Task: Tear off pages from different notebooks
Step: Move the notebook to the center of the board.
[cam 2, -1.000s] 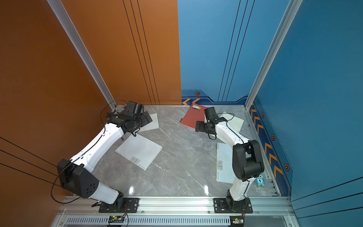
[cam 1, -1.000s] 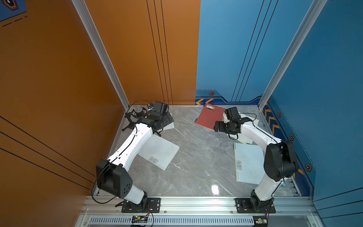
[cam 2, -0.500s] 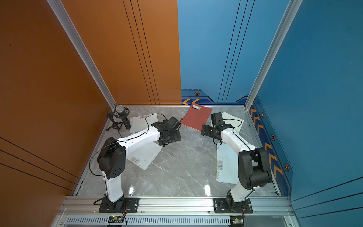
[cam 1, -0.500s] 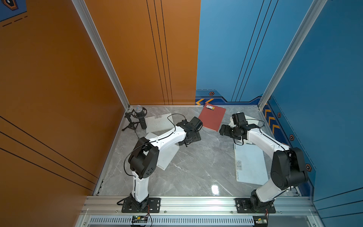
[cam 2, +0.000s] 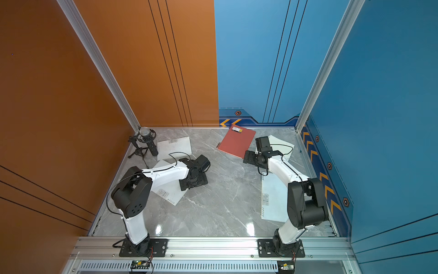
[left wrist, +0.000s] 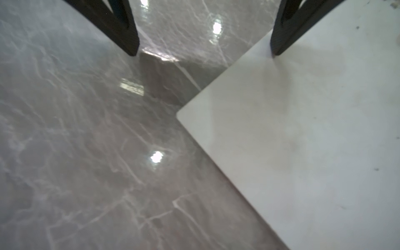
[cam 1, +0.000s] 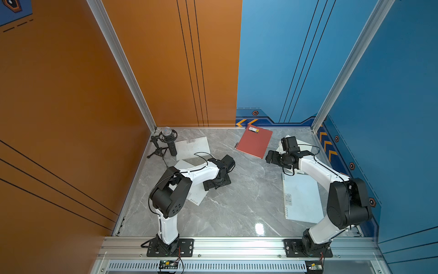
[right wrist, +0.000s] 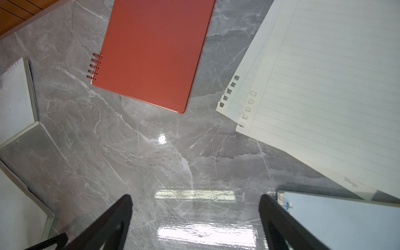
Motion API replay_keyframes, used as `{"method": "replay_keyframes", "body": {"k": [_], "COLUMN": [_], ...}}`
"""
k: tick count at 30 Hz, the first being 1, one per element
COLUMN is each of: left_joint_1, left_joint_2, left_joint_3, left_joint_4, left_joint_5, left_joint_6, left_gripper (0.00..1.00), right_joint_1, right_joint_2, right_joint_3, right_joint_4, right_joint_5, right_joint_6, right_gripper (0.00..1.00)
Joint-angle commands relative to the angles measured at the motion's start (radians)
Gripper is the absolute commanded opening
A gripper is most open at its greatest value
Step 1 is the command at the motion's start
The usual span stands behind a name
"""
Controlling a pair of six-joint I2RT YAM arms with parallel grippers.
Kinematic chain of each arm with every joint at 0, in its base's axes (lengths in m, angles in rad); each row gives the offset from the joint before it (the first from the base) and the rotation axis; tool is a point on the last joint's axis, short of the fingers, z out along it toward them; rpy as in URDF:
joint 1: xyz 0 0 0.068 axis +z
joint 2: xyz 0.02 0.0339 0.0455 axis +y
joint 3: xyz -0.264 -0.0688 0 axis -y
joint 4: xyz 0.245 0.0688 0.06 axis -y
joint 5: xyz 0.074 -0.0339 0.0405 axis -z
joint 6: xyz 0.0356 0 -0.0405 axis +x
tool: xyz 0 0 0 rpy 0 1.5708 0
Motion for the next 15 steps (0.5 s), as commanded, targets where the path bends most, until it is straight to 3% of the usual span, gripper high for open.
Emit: {"method": "replay_keyframes", "body": {"k": [1, 10, 15], "left_joint_1": [0.05, 0.246, 0.362], "left_joint_2": [-0.066, -0.327, -0.456], "left_joint_3": [-0.09, -0.344, -0.378], "left_joint_4": [-0.025, -0.024, -0.025], "left_joint_5": [-0.047, -0.071, -0.05], "left_joint_6": [-0.033, -0.012, 0.027], "left_gripper": [0.98, 0.98, 0.98], "right_joint_1": [0.001, 0.004, 0.02], "right_joint_2": [-0.007, 0.011, 0.016], "right_joint_3": [-0.015, -0.016, -0.017], "right_joint_4": [0.015, 0.044, 0.057], "right_joint_5": [0.004, -0.04, -0.052], "right_joint_6": [0.023, 0.039, 0.046], "right_gripper": [0.94, 0.94, 0.94]}}
